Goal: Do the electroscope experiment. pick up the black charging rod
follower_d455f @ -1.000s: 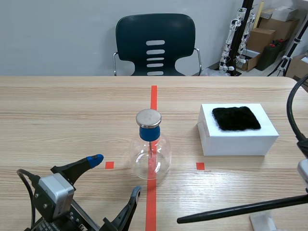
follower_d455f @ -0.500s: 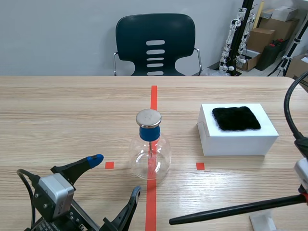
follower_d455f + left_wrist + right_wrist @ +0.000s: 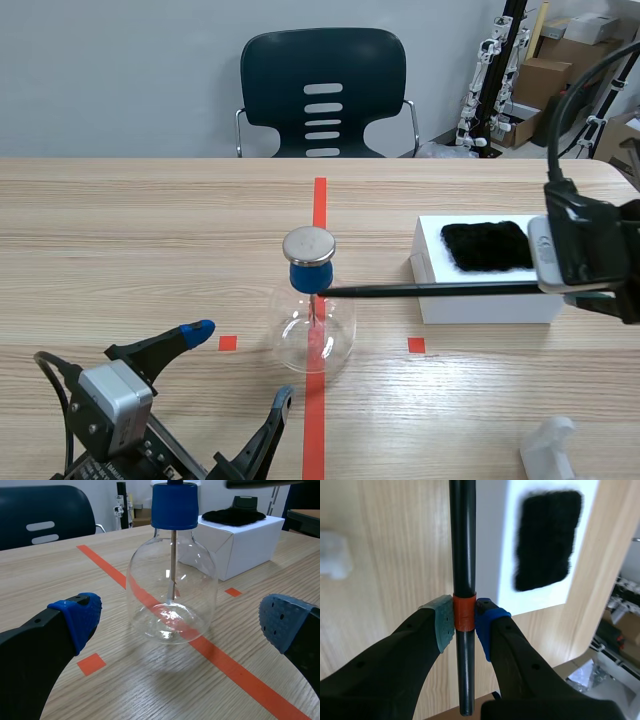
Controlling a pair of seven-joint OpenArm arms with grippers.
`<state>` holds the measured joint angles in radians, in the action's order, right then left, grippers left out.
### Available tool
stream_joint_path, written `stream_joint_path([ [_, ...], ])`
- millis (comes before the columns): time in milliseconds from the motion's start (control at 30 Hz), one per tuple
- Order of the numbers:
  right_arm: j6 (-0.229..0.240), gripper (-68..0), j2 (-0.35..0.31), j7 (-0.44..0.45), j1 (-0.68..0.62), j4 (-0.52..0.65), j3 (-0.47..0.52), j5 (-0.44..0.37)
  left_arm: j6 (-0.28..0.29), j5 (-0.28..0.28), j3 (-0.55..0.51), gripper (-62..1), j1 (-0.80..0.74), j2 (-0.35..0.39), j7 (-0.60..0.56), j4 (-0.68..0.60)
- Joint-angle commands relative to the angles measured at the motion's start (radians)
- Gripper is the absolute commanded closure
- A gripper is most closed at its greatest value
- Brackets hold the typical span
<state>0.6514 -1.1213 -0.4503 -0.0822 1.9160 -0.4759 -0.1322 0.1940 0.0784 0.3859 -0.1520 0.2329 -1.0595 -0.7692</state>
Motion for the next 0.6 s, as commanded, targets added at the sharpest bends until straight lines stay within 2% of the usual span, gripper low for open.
stream_joint_path([
  [0, 0.001, -1.7, 0.022, 0.003, -0.034, 0.006, 0.054, 0.035, 0.002, -0.006, 0.006, -62.3, 0.000, -0.003, -0.018, -0.014],
  [100, 0.020, -1.7, 0.108, 0.019, -0.117, 0.008, 0.165, 0.122, 0.002, -0.006, 0.006, -62.3, 0.000, -0.002, -0.018, -0.014],
  [267, 0.094, -1.7, 0.264, 0.106, -0.270, 0.055, 0.391, 0.301, 0.002, -0.006, 0.006, -62.3, 0.000, -0.002, -0.018, -0.014],
  [433, 0.094, -1.7, 0.386, 0.239, -0.430, 0.171, 0.585, 0.484, 0.002, -0.006, 0.006, -62.3, 0.000, -0.002, -0.018, -0.014],
  [567, 0.094, -1.7, 0.469, 0.355, -0.557, 0.261, 0.678, 0.639, 0.002, -0.006, 0.006, -62.3, 0.000, -0.002, -0.018, -0.014],
])
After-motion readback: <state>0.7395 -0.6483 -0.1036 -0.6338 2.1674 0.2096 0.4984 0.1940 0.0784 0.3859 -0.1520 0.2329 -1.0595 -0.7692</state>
